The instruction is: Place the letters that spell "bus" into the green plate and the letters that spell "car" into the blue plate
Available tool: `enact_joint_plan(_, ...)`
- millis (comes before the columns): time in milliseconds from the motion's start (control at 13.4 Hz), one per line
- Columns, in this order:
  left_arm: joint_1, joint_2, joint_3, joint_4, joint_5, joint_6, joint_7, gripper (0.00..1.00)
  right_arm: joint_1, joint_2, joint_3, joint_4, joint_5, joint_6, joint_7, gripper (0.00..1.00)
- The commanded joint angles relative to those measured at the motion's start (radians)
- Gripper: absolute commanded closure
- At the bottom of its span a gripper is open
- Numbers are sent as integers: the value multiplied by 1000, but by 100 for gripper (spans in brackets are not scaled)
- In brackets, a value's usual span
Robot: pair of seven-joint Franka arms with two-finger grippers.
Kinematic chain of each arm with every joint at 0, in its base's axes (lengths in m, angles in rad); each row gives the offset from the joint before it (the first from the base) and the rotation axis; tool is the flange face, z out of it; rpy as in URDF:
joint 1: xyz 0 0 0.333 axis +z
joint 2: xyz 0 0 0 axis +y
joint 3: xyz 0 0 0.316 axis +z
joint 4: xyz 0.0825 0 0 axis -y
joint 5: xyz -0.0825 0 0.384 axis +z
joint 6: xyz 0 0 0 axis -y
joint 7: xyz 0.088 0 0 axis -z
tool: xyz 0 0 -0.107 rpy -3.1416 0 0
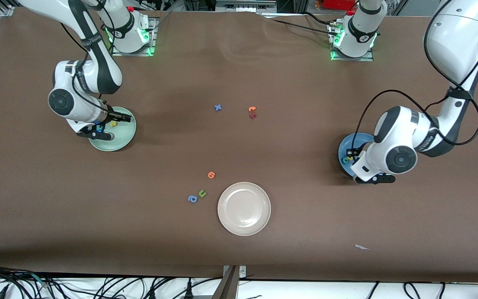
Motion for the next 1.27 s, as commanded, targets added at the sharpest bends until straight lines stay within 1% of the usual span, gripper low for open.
enact_joint_plan(0,-3,22,3,0,57,-9,60,5,0,-81,-19,84,3,-160,-6,1)
enact_joint_plan(74,-1,19,11,1,57,-10,63,0,0,-96,-23,133,3,-228,-4,1)
enact_joint_plan(298,25,5,8,12,45,-10,63,0,0,-107,-30,336,-4,-459,-3,1)
enact_joint_plan(447,33,-13,6,13,37,-19,60,0,0,-107,-31,468,-7,-573,-10,1)
enact_joint_plan(670,76,-47,-6,13,-2,-24,62,0,0,-107,-31,604,-7,-656,-12,1)
enact_joint_plan(745,86,-71,-1,13,-31,-22,65,0,0,-107,-31,640,-7,-676,-15,1)
enact_joint_plan(819,92,-127,17,10,-106,-22,89,0,0,-107,-31,679,-5,-699,-23,1)
enact_joint_plan(894,74,-184,78,3,-166,-22,153,0,0,-109,-30,699,-8,-713,-32,1)
enact_joint_plan(968,27,-241,159,-6,-229,-25,212,0,0,-109,-30,705,-28,-710,-33,1)
enact_joint_plan(1043,-49,-287,260,-8,-270,-44,271,0,0,-110,-30,716,-60,-709,-35,1)
enact_joint_plan(1117,-131,-338,357,-8,-288,-61,305,0,0,-112,-28,745,-86,-713,-36,1)
enact_joint_plan(1191,-150,-387,382,-8,-295,-65,307,0,0,-110,-28,768,-91,-715,-44,0)
